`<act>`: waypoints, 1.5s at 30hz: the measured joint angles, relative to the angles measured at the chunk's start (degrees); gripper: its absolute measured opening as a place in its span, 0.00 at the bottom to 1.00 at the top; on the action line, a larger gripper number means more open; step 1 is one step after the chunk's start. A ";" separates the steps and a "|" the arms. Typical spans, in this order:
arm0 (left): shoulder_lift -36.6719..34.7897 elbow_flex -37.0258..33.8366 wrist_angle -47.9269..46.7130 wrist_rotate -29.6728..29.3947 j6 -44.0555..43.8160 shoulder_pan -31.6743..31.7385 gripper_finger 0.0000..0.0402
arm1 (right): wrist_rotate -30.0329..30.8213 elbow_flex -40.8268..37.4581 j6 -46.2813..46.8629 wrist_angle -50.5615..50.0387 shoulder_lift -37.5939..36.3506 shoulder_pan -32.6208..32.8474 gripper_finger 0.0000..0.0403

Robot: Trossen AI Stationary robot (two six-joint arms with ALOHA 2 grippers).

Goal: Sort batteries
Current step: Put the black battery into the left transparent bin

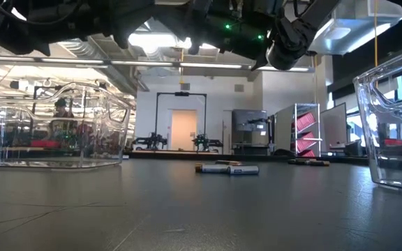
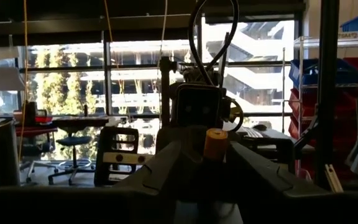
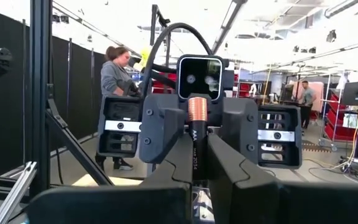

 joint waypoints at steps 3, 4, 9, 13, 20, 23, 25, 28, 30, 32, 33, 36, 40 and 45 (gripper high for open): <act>0.88 0.00 0.10 0.04 0.02 0.01 0.27 | 0.00 0.00 0.85 0.00 0.00 0.00 0.05; 1.03 0.00 -0.01 0.09 0.02 0.02 0.26 | -0.12 0.00 0.98 0.00 0.00 0.00 0.05; 0.98 -0.02 0.20 0.42 0.30 0.00 0.17 | -0.52 0.02 1.03 0.13 0.00 -0.02 0.05; 0.92 -0.04 0.48 0.45 0.23 0.00 0.14 | -0.57 0.02 1.00 0.15 -0.02 -0.02 0.05; 0.90 -0.02 1.88 3.06 0.43 0.02 0.33 | -0.80 0.09 0.98 -0.86 -0.02 0.02 0.05; 0.91 -0.02 1.55 3.15 0.08 0.02 0.40 | -0.78 0.05 0.98 -1.12 -0.02 0.02 0.05; 0.92 -0.02 1.62 3.11 -0.04 0.02 0.42 | -0.76 0.07 0.98 -1.29 -0.02 0.00 0.05; 0.90 -0.02 1.33 3.09 -0.27 0.02 0.39 | -0.74 0.04 0.98 -1.31 -0.02 0.00 0.05; 0.92 -0.02 1.28 3.09 -0.35 0.02 0.34 | -0.72 0.04 0.98 -1.25 -0.02 0.00 0.05; 0.90 -0.02 1.35 3.07 -0.37 0.07 0.29 | -0.70 0.05 0.98 -1.26 -0.02 0.00 0.05; 0.90 -0.02 1.33 3.03 -0.37 0.11 0.27 | -0.70 0.05 0.98 -1.23 -0.02 0.00 0.05; 0.90 -0.02 1.37 3.04 -0.14 0.11 0.19 | -0.50 0.04 0.95 -1.28 -0.02 0.00 0.05; 0.87 -0.02 1.51 3.00 0.71 0.11 0.08 | -0.48 0.01 1.11 -1.28 -0.02 -0.02 0.05; 0.87 -0.02 1.20 3.00 1.96 0.08 0.06 | -1.33 0.00 0.96 -2.17 -0.02 -0.02 0.05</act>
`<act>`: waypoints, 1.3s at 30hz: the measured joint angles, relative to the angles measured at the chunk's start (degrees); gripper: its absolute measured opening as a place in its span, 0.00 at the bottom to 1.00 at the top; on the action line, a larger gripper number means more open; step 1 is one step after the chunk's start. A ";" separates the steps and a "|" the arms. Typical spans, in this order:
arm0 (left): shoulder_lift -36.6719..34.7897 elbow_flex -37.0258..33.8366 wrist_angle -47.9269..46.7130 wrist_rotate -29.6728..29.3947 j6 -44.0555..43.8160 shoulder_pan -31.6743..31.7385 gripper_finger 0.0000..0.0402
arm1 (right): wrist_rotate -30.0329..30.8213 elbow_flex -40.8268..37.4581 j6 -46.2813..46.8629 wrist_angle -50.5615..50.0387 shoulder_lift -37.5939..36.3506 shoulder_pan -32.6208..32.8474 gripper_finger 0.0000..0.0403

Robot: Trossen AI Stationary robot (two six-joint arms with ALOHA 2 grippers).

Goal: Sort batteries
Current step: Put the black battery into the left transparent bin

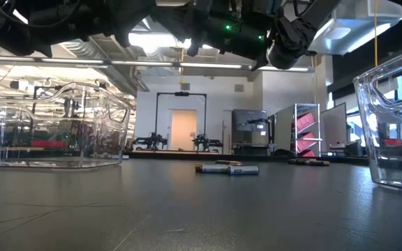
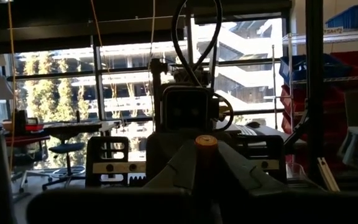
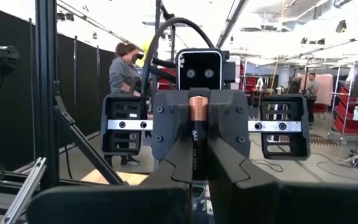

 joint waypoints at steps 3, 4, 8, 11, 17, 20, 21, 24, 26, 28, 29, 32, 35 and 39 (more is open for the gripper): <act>0.00 -0.09 -0.79 -0.17 -0.12 0.02 0.06 | 1.24 0.02 -0.17 -2.82 -0.23 -0.20 0.11; 0.00 -0.11 -1.18 -0.22 -0.14 0.02 0.06 | 1.45 0.04 -0.21 -4.04 -0.30 -0.55 0.15; -0.81 0.02 -3.25 -0.09 -0.47 -0.02 0.06 | 1.77 -0.04 -0.14 -11.76 0.22 -1.69 0.36; -2.61 0.78 -7.47 0.00 -0.45 -0.14 0.06 | 2.91 0.00 -1.31 -17.84 -0.44 -2.51 0.50; -10.18 8.91 -39.01 -9.82 2.33 -2.91 0.06 | 13.87 -0.07 -3.16 -33.76 -2.26 -3.04 0.61; -11.21 19.51 -69.62 -17.92 -0.39 -5.59 0.06 | 16.51 0.02 -4.73 -35.26 -2.47 -3.02 0.61; -10.81 23.03 -78.78 -19.76 -2.95 -6.59 0.06 | 16.61 0.00 -4.92 -35.45 -2.46 -3.04 0.60; -8.20 31.65 -100.82 -20.02 -13.28 -9.35 0.06 | 17.93 0.00 -6.80 -35.09 -2.45 -3.02 0.58; -6.00 34.73 -113.15 -17.09 -21.67 -11.22 0.06 | 19.99 0.00 -7.93 -35.00 -2.45 -3.02 0.56; -4.00 35.26 -120.05 -13.42 -28.78 -13.05 0.06 | 21.07 0.00 -8.94 -34.53 -2.45 -3.02 0.54; -2.99 34.70 -122.55 -11.47 -31.60 -13.79 0.06 | 21.15 0.00 -9.24 -34.25 -2.45 -3.04 0.54; 0.37 32.59 -125.82 -7.35 -39.13 -14.56 0.06 | 21.11 0.00 -9.42 -34.20 -2.45 -3.04 0.51; 2.80 31.54 -127.12 -4.17 -47.35 -12.61 0.06 | 21.01 0.00 -9.76 -33.77 -2.45 -3.04 0.50; 3.87 30.25 -124.30 -0.60 -60.21 -9.96 0.06 | 20.35 0.00 -10.16 -33.78 -2.45 -3.02 0.50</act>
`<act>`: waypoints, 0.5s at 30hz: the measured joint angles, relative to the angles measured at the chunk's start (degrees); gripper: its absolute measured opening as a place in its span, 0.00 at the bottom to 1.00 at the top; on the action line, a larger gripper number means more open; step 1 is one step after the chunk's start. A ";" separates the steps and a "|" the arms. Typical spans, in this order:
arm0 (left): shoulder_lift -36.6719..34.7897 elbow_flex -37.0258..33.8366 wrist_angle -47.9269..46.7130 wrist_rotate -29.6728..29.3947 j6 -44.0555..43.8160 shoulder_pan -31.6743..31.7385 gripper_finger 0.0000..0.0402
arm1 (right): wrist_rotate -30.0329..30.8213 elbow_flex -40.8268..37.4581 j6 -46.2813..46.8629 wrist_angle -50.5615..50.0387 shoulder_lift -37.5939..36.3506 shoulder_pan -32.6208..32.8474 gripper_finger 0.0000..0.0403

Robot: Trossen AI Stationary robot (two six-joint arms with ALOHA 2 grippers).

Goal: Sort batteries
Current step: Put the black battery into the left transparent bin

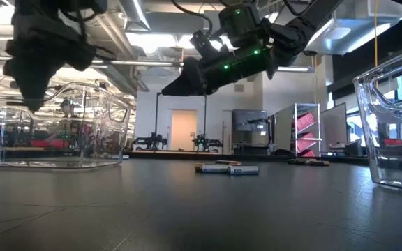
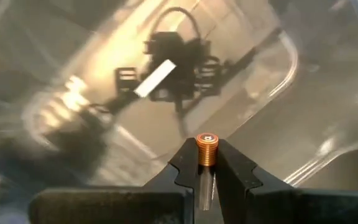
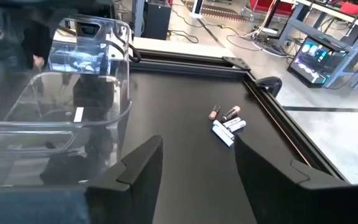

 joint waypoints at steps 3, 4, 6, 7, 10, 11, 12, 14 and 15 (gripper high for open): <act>0.02 -1.76 4.08 2.35 -3.10 1.12 0.06 | -0.43 0.00 0.12 0.66 0.00 0.04 0.49; 0.02 -2.50 5.31 2.63 -3.96 1.45 0.06 | -0.79 0.00 0.47 0.99 0.00 0.06 0.49; 0.02 -4.11 7.92 2.85 -5.70 2.22 0.06 | -1.95 0.00 1.32 1.48 0.00 0.05 0.49; 0.02 -5.08 8.88 2.88 -6.35 2.65 0.06 | -2.43 0.00 1.43 1.57 0.00 0.04 0.49; 0.04 -8.15 11.12 2.80 -7.67 3.83 0.06 | -3.11 0.00 1.49 1.55 0.00 0.05 0.49; 0.04 -9.13 12.05 2.81 -8.02 4.23 0.06 | -3.52 0.00 1.50 1.57 0.00 0.06 0.49; 0.04 -10.05 12.90 2.79 -8.27 4.59 0.06 | -3.85 0.00 1.53 1.57 0.00 0.05 0.49; 0.04 -11.50 14.15 2.81 -8.56 5.21 0.06 | -3.87 0.00 1.55 1.57 0.00 0.07 0.49; 0.04 -12.17 15.06 2.79 -8.83 5.54 0.06 | -3.87 0.00 1.59 1.55 0.00 0.07 0.49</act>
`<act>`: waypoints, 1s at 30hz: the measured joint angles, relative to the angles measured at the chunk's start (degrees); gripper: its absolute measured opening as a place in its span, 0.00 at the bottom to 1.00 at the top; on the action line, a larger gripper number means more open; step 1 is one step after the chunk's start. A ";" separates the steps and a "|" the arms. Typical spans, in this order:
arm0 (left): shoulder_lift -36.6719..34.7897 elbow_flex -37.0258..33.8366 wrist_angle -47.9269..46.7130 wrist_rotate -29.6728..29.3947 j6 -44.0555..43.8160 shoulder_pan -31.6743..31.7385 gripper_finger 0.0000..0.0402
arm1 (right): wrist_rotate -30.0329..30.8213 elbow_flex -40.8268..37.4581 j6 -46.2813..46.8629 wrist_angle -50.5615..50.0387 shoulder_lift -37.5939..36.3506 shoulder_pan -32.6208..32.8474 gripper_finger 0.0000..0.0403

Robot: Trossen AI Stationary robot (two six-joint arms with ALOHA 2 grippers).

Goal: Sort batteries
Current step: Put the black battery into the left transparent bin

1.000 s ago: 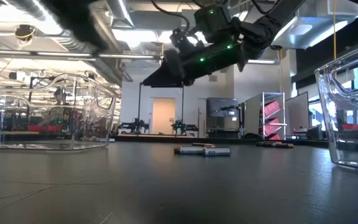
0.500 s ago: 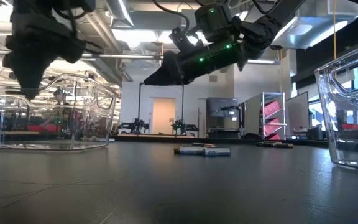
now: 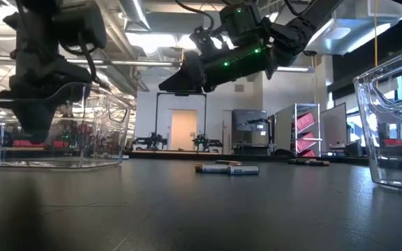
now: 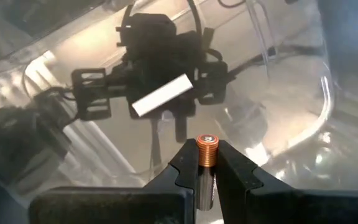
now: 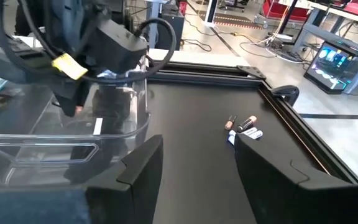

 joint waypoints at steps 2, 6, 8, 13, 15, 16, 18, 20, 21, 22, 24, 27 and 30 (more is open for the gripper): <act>0.00 -1.45 1.96 -0.06 -0.54 0.64 0.06 | 0.00 0.00 0.00 0.02 0.00 -0.02 0.49; 0.00 -3.50 2.79 -0.14 -1.09 1.74 0.06 | 0.00 0.00 0.01 0.00 0.00 -0.02 0.49; 0.00 -4.12 2.85 -0.34 -1.35 2.33 0.08 | 0.00 0.00 0.01 0.01 0.00 -0.02 0.49; 0.00 -5.00 3.12 -0.88 -0.75 3.05 0.09 | 0.00 0.00 0.01 0.00 0.00 -0.02 0.49; 0.00 -5.02 3.43 -1.25 -0.49 3.05 0.09 | 0.00 0.00 0.06 0.00 0.00 0.00 0.49; 0.00 -5.02 3.57 -1.35 -0.46 3.05 0.10 | 0.00 0.00 0.21 0.00 0.00 -0.01 0.49; 0.00 -5.02 4.16 -1.38 -0.24 3.05 0.12 | 0.00 0.00 0.62 0.00 0.00 0.00 0.49; 0.00 -5.00 4.61 -1.38 0.67 3.05 0.17 | 0.00 0.00 1.01 0.00 0.00 -0.02 0.49; 0.00 -5.00 4.37 -1.38 1.05 3.05 0.20 | 0.00 0.00 1.07 0.00 0.00 -0.01 0.49; -0.06 -5.00 4.35 -1.23 1.43 3.05 0.22 | 0.00 0.00 1.08 -0.02 0.00 -0.02 0.49; -0.87 -4.87 4.17 -1.04 2.52 3.05 0.28 | 0.00 0.00 1.08 -0.02 0.00 -0.02 0.49; -3.19 -2.91 1.35 -0.88 3.86 3.40 0.34 | 0.03 0.00 1.08 -0.09 0.00 0.00 0.49; -6.56 0.71 -2.89 -0.91 5.63 3.80 0.37 | 0.47 0.00 1.08 -0.07 0.00 -0.02 0.49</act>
